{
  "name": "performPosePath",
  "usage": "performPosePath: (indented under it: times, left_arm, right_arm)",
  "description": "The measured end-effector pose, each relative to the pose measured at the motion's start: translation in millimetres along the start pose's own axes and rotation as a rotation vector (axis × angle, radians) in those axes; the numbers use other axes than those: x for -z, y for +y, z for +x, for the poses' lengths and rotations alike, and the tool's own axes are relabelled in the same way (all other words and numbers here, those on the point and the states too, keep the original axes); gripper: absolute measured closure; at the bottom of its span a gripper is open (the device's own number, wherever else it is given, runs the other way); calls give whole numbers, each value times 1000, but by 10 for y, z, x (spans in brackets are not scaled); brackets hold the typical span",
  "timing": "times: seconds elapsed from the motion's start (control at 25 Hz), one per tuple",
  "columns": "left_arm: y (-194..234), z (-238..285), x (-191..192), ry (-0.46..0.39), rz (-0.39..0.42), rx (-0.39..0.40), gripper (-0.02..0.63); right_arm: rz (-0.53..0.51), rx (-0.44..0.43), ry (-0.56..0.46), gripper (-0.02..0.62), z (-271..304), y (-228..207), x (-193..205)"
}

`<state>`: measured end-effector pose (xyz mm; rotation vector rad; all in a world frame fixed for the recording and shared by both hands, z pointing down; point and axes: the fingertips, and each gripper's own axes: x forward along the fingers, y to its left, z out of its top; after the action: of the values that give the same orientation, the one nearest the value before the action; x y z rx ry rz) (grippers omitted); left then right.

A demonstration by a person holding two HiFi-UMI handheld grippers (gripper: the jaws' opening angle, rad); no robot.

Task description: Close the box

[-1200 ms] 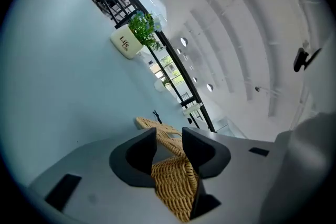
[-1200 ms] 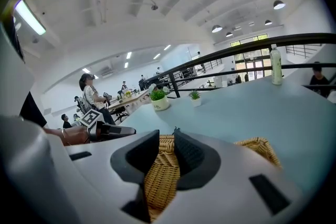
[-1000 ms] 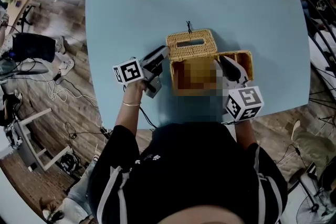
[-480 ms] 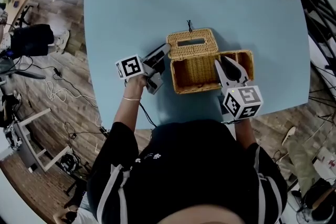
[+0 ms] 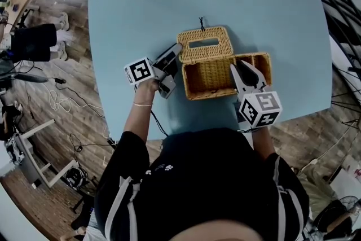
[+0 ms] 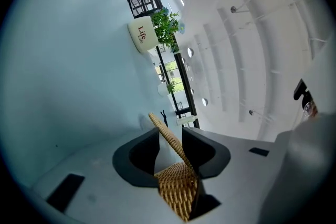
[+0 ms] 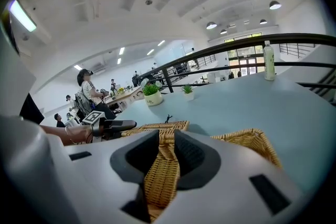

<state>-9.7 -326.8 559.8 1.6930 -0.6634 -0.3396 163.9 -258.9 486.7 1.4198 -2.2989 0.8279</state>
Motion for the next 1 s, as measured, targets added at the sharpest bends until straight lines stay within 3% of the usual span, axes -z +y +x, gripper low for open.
performPosePath:
  times: [0.16, 0.32, 1.0]
  left_arm:
    - [-139, 11, -65, -51, 1, 48, 502]
    - [-232, -6, -99, -74, 39, 43, 506]
    - [-840, -190, -169, -79, 400, 186, 531]
  right_arm:
    - [0, -2, -15, 505, -4, -12, -38]
    - [-5, -8, -40, 505, 15, -47, -148]
    - [-56, -58, -177, 494, 154, -84, -647]
